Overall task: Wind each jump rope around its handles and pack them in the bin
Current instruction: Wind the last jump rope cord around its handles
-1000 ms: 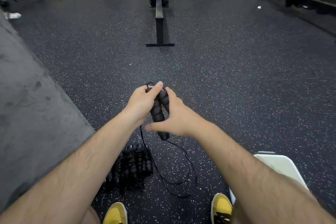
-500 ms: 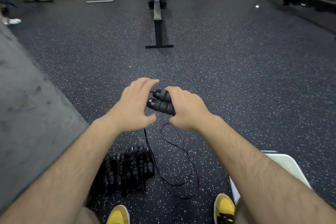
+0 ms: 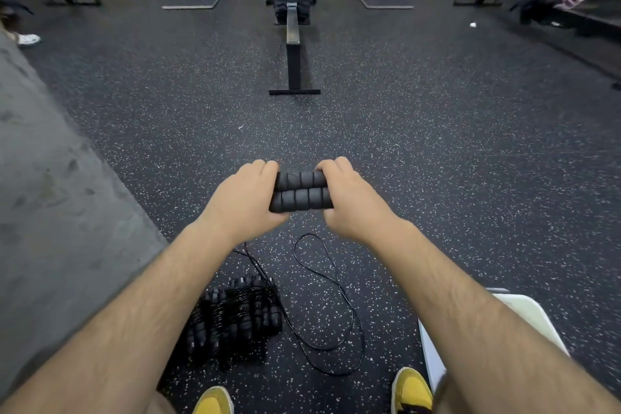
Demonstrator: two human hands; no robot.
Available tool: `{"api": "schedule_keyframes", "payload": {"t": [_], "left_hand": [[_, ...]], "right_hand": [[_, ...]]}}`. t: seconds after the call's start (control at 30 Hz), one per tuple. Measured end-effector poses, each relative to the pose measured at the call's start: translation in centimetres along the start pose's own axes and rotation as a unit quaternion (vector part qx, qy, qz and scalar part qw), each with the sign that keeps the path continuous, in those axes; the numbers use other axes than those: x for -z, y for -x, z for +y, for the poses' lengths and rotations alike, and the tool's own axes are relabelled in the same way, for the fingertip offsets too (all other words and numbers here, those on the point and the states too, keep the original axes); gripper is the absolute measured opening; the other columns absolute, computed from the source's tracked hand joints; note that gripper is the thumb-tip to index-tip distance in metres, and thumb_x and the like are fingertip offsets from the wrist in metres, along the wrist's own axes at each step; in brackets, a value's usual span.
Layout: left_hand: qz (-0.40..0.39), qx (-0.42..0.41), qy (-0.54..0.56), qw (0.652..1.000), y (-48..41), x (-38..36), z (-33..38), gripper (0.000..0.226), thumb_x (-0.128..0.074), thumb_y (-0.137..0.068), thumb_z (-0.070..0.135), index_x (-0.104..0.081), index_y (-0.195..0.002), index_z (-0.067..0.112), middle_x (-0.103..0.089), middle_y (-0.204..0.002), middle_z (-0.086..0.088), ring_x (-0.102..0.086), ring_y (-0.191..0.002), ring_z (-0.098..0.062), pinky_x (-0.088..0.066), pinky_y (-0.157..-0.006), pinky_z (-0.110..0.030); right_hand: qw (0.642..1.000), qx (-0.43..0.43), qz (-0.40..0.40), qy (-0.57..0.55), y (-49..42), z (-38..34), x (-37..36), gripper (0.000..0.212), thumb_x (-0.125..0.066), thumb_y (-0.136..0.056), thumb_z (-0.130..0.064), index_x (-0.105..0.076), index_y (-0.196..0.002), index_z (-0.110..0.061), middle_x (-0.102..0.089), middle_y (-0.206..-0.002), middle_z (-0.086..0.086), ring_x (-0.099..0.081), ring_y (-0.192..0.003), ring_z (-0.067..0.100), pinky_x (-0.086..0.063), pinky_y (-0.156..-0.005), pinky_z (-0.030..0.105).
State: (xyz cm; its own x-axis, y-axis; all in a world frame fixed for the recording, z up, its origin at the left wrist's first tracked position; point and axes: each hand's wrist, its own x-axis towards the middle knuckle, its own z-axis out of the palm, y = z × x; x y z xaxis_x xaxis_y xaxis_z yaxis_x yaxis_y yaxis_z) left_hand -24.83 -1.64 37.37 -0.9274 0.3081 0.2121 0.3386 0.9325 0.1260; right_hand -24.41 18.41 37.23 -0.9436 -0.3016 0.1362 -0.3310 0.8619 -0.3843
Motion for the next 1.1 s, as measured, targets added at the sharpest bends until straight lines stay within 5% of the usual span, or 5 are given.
{"api": "schedule_keyframes", "payload": {"t": [0.37,0.6,0.77,0.9,1.1], "left_hand": [[0.113,-0.04,-0.046,0.992,-0.4,1.2,0.4,0.053,-0.075,-0.071,0.041,-0.058,-0.115,0.016,-0.061,-0.095,-0.003,-0.059,-0.082,-0.032,-0.045,-0.069,-0.038],[0.152,-0.094,-0.007,0.984,-0.3,2.1,2.3,0.067,-0.061,-0.071,0.043,-0.057,-0.132,0.018,-0.06,-0.096,-0.005,-0.059,-0.082,-0.034,-0.048,-0.07,-0.04],[0.157,-0.123,0.01,0.98,0.1,2.2,2.5,0.073,-0.054,-0.075,0.046,-0.053,-0.144,0.023,-0.059,-0.094,-0.003,-0.058,-0.078,-0.032,-0.05,-0.067,-0.039],[0.147,-0.099,0.033,0.984,0.8,2.9,0.7,0.072,-0.066,-0.075,0.042,-0.052,-0.143,0.028,-0.059,-0.095,0.0,-0.059,-0.085,-0.031,-0.052,-0.074,-0.041],[0.094,-0.109,0.013,0.99,1.3,3.6,-2.0,0.077,-0.08,-0.072,0.061,-0.053,-0.139,0.031,-0.057,-0.094,0.005,-0.058,-0.088,-0.026,-0.049,-0.078,-0.038]], "right_hand": [[0.93,-0.144,0.075,-0.331,-0.6,0.2,-1.5,0.083,-0.074,-0.084,-0.011,-0.022,-0.146,-0.029,-0.05,-0.119,-0.003,-0.063,-0.096,0.017,-0.051,-0.087,0.031],[0.971,-0.012,-0.124,-0.206,-0.5,-6.6,-6.8,0.061,-0.058,-0.073,-0.056,-0.054,-0.128,-0.03,-0.064,-0.122,-0.007,-0.057,-0.119,0.015,-0.047,-0.099,0.032],[0.978,0.043,-0.164,-0.123,-0.4,-8.9,-6.5,0.045,-0.03,-0.109,-0.015,-0.03,-0.153,-0.012,-0.029,-0.161,0.008,-0.024,-0.145,0.023,-0.015,-0.111,0.024],[0.941,0.0,-0.177,-0.289,-0.5,-7.0,-3.9,0.023,-0.056,-0.098,-0.021,-0.06,-0.121,-0.017,-0.069,-0.111,0.011,-0.058,-0.09,0.018,-0.05,-0.072,0.025],[0.929,-0.084,-0.176,-0.315,-0.9,0.6,1.1,0.019,-0.062,-0.093,-0.035,-0.069,-0.087,-0.019,-0.052,-0.069,-0.004,-0.041,-0.061,0.016,-0.034,-0.056,0.029]]}}
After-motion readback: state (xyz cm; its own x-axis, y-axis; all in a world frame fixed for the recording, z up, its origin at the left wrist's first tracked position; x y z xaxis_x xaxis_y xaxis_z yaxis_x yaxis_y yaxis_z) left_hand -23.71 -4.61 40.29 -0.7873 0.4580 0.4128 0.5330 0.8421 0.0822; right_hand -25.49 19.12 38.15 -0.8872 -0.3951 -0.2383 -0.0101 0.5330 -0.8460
